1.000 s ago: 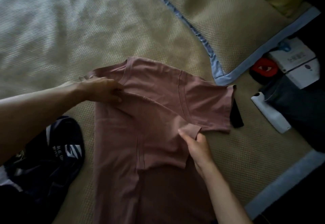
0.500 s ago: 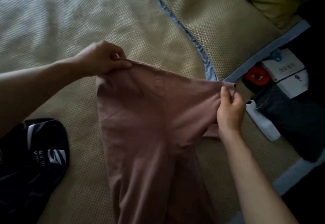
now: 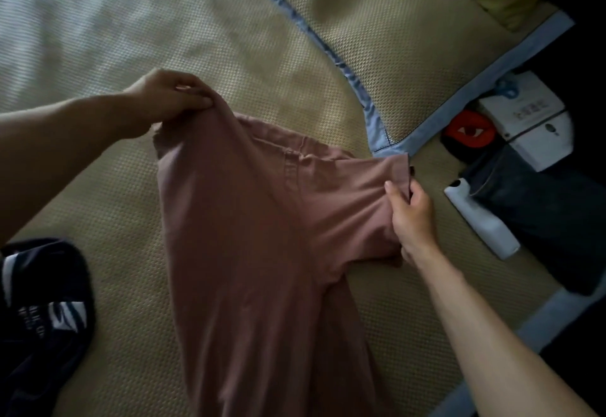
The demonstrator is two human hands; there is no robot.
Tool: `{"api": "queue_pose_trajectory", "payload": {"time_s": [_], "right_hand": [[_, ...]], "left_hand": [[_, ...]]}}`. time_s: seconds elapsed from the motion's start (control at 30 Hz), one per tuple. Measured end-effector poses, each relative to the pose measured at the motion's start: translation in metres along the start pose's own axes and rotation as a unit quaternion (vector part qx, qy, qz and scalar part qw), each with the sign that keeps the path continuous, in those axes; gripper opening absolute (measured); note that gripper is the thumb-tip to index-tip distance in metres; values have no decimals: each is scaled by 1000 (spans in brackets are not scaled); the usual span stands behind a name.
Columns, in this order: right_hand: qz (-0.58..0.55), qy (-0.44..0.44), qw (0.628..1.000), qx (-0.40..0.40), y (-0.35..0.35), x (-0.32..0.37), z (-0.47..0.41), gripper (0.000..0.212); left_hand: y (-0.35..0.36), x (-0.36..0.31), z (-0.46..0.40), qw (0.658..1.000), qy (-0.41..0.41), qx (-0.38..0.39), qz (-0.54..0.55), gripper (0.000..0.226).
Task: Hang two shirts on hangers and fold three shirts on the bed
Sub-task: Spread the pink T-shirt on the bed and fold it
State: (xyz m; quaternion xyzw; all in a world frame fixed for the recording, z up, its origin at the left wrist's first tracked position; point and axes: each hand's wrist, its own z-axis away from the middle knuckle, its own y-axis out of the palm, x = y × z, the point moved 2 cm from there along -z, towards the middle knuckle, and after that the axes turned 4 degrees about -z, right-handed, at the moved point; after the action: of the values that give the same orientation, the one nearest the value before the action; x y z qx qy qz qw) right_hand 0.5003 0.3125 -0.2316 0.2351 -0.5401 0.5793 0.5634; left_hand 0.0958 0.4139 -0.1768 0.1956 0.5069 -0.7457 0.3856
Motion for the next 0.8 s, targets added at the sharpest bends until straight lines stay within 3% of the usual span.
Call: {"api": "queue_pose_trajectory", "payload": {"time_s": [0.17,0.37,0.53,0.73,0.8], "right_hand": [[21,-13,996,-82,-3,-10,3,14],[74,-27,988,-134,-2,-6,-6,24],[200,-24,974,-101,-2,-9,-3,29],[80,48,996,4,-11,-10,8,72],[66,60,996,23,-18,-17,8,79]], "left_hand": [[11,4,-6,997,-26,-20,71,25],[17,11,-14,978,-95,-120,143,29],[27,14,-13,989,-79,-121,-18,23],[26,5,-8,983,-27,-167,-72,27],[28,3,-5,974,14,-179,-135,28]]}}
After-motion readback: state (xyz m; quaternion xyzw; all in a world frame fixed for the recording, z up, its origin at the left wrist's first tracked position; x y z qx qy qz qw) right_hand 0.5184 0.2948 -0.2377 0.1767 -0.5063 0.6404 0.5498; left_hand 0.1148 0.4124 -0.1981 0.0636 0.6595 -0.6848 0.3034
